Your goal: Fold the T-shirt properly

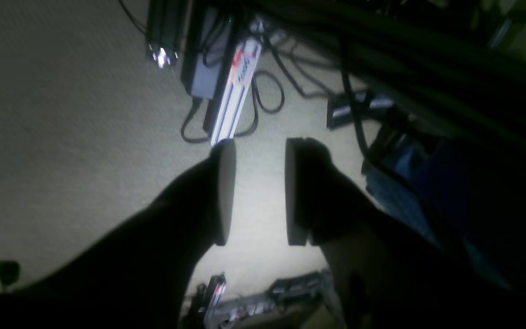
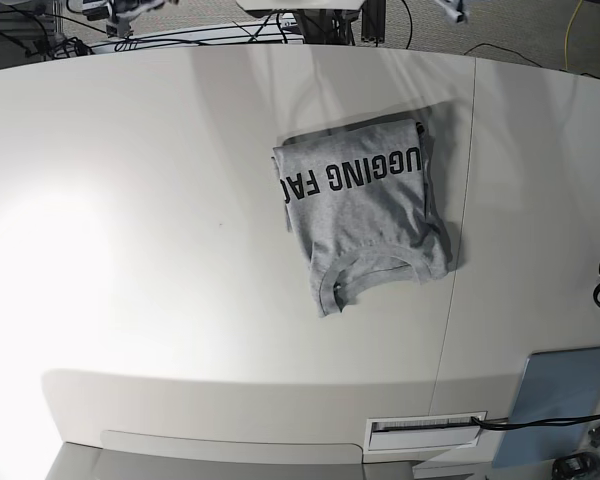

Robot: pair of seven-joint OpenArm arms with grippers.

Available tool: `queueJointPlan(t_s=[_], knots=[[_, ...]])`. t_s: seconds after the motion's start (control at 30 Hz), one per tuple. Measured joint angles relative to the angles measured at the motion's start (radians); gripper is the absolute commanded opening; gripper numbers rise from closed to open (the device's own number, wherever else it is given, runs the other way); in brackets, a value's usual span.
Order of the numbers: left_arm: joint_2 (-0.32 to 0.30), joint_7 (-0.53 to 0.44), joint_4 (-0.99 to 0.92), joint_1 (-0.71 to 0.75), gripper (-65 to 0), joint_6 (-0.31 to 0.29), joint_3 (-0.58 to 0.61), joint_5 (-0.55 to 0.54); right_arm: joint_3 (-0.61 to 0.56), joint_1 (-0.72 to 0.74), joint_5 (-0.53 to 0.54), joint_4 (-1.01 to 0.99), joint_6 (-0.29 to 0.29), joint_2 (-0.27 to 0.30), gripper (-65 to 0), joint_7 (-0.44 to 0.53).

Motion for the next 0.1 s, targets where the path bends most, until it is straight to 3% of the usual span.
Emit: queueJointPlan(t_s=[0.1], knots=[[0.018, 0.01, -0.015, -0.008, -45.0, 0.0, 0.0, 0.032, 0.0, 0.025, -0.001, -0.005, 0.0, 0.0, -65.0, 0.0]])
